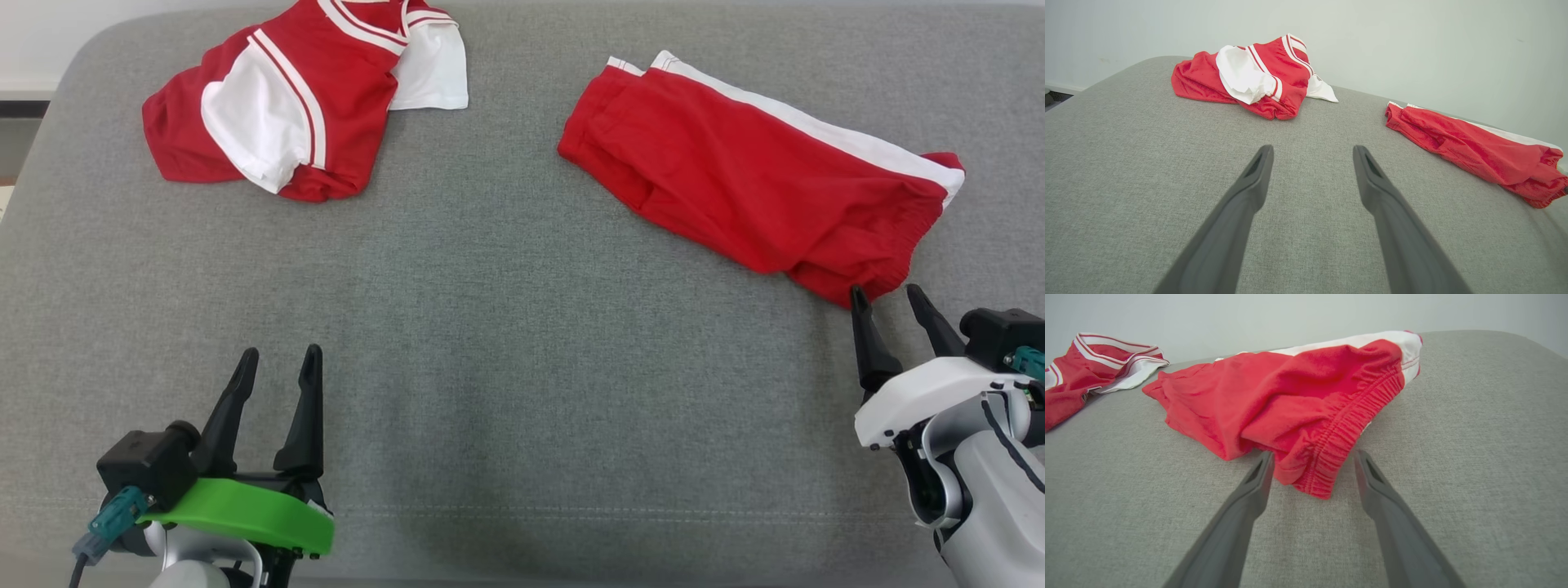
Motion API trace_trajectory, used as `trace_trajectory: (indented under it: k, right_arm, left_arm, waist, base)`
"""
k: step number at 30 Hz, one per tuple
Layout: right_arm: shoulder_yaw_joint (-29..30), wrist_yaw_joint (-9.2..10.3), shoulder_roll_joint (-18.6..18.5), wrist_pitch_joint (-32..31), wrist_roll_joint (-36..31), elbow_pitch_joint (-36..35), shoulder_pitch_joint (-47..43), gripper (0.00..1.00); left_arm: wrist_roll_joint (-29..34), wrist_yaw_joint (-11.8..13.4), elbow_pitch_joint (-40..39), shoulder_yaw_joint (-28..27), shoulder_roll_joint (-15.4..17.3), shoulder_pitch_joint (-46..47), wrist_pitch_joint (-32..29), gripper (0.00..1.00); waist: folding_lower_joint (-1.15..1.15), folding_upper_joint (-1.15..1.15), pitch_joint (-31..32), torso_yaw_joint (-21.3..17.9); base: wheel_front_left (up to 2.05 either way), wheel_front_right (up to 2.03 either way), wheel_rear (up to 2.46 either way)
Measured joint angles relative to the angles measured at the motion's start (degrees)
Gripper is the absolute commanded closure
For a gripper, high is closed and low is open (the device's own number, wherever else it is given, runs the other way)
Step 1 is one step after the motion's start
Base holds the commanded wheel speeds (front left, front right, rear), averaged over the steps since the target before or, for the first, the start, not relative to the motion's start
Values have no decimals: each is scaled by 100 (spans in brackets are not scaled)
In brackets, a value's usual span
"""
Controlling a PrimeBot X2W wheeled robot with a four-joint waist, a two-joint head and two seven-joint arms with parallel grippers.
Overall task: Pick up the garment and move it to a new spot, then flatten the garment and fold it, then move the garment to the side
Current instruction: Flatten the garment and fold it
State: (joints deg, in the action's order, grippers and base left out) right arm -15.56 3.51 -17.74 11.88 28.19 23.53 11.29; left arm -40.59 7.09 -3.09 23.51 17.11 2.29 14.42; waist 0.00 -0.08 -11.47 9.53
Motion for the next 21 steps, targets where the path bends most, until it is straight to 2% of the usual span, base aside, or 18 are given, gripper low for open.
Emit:
trace_trajectory:
  k: [21]
  right_arm:
    - [-91,-211,12,2,-10,745,578,0]
  left_arm:
    - [308,0,-337,-113,-176,-31,-137,0]
  waist:
    - [0,0,-270,-88]
  base:
    - [0,0,0]
